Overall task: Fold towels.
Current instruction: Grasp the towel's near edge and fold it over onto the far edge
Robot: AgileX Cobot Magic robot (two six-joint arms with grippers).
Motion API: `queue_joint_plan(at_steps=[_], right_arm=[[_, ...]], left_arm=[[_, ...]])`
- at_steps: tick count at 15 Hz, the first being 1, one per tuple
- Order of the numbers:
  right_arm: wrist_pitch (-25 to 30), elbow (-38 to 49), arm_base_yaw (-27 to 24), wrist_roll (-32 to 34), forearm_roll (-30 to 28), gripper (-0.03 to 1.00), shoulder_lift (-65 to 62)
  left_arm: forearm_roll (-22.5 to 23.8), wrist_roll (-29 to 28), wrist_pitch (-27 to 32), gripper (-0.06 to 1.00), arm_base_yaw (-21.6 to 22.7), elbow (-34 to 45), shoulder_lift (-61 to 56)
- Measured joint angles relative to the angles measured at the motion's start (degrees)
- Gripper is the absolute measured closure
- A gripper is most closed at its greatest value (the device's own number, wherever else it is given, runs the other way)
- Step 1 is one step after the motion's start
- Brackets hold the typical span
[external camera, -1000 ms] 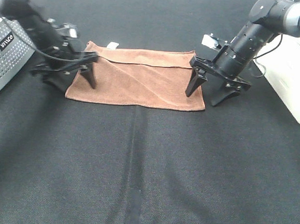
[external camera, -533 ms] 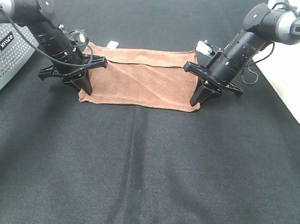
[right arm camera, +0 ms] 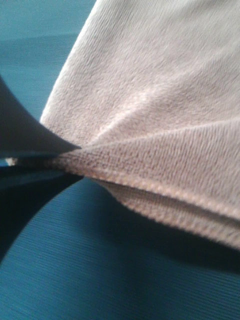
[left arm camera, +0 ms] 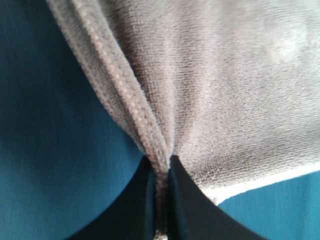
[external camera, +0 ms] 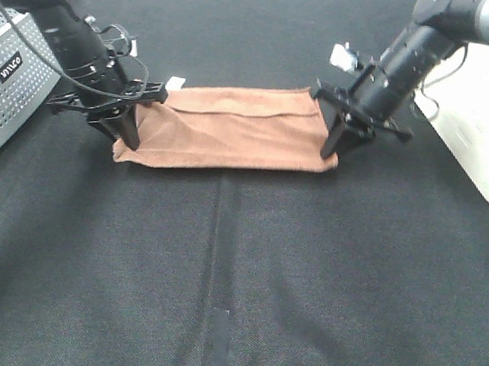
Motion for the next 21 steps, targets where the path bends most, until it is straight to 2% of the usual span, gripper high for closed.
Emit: queue_joint_plan(at_steps=[3, 5, 8, 10, 14, 17, 21], right_arm=[[-3.55, 14.09, 0.0, -0.86, 0.8, 0.97, -6.36], [-5.79, 20.4, 0.0, -2.01, 1.32, 0.97, -8.77], [-8.19, 22.52, 0.0, -2.46, 1.32, 0.97, -9.28], [-10.71, 22.63, 0.0, -2.92, 1.26, 0.97, -9.63], [-12.95, 16.67, 0.0, -2.98, -0.17, 0.97, -9.91], [-11.86, 5.39, 0.0, -2.98, -0.63, 0.97, -6.53], [-10.83, -5.79, 0.0, -1.89, -1.03, 0.97, 0.8]], left_arm=[[-0.06, 0.97, -1.15, 0.91, 0.0, 11.06, -5.1], [-0.17, 0.97, -3.67, 0.91, 0.0, 17.82, -7.16], [-0.23, 1.2, -4.76, 0.91, -0.17, 19.65, -8.31], [-0.06, 1.43, -5.16, 0.91, -0.17, 17.59, -8.77], [0.97, 1.2, -5.96, 0.91, -0.17, 9.57, -7.96], [3.5, 1.2, -5.67, 0.91, -0.17, 1.55, -3.9], [6.19, -0.46, -9.63, 0.91, 0.57, -7.45, 0.63]])
